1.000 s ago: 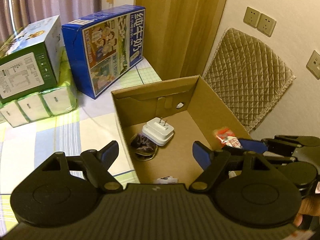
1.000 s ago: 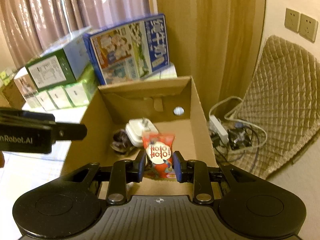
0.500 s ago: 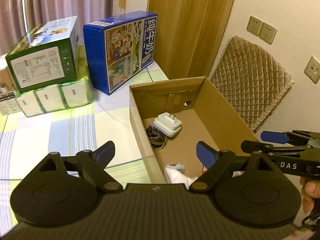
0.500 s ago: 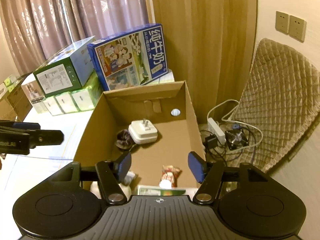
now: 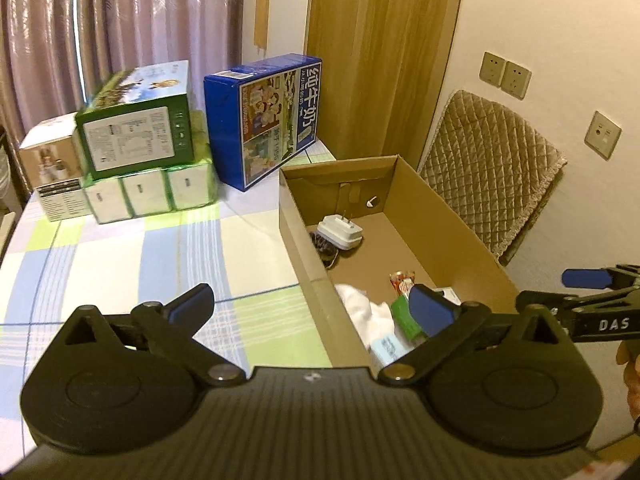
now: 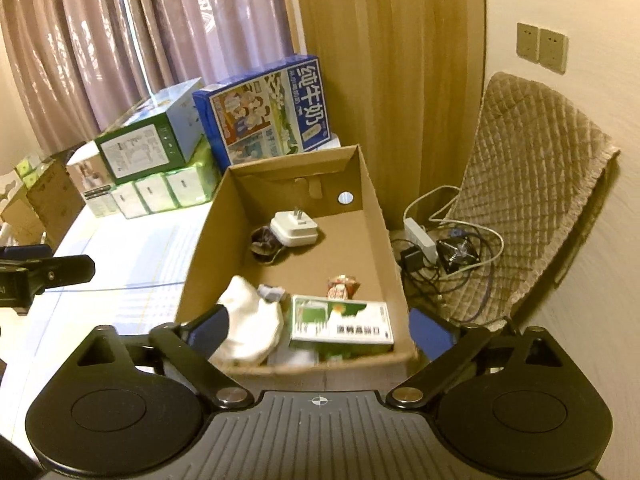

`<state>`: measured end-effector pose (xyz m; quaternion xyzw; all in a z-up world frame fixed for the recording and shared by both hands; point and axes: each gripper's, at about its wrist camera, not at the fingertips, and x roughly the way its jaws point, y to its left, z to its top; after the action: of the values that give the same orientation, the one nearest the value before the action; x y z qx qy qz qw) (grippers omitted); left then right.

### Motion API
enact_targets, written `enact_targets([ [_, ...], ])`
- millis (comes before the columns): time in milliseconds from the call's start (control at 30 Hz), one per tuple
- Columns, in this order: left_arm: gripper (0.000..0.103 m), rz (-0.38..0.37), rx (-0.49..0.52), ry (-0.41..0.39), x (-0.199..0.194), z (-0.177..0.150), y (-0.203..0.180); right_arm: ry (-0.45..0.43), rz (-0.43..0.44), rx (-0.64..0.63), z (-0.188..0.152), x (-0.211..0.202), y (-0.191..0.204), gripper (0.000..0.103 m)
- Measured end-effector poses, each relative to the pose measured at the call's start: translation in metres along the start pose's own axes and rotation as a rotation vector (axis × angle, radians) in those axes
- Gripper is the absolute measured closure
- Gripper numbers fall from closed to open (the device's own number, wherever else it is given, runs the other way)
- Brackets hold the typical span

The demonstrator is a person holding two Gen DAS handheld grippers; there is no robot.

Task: Organize objects
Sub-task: 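Withdraw both tools from cardboard box back over the table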

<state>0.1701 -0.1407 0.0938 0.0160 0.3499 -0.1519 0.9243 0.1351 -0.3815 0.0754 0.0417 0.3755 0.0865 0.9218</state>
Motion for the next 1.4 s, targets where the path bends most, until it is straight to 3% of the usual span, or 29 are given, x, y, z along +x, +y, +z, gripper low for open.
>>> enact_targets([
  [367,0.001,0.090,-0.048,-0.057,-0.064,-0.049,-0.007,-0.018,-0.010,0.019,-0.038,-0.060,0.015,0.002],
  [600,0.001,0.098,-0.085,-0.033,-0.090,-0.071,-0.007,-0.019,0.001,0.054,-0.059,-0.082,0.021,0.002],
  [1400,0.001,0.095,-0.073,0.046,-0.109,-0.118,-0.024,0.014,-0.037,0.029,-0.102,-0.111,0.037,0.002],
])
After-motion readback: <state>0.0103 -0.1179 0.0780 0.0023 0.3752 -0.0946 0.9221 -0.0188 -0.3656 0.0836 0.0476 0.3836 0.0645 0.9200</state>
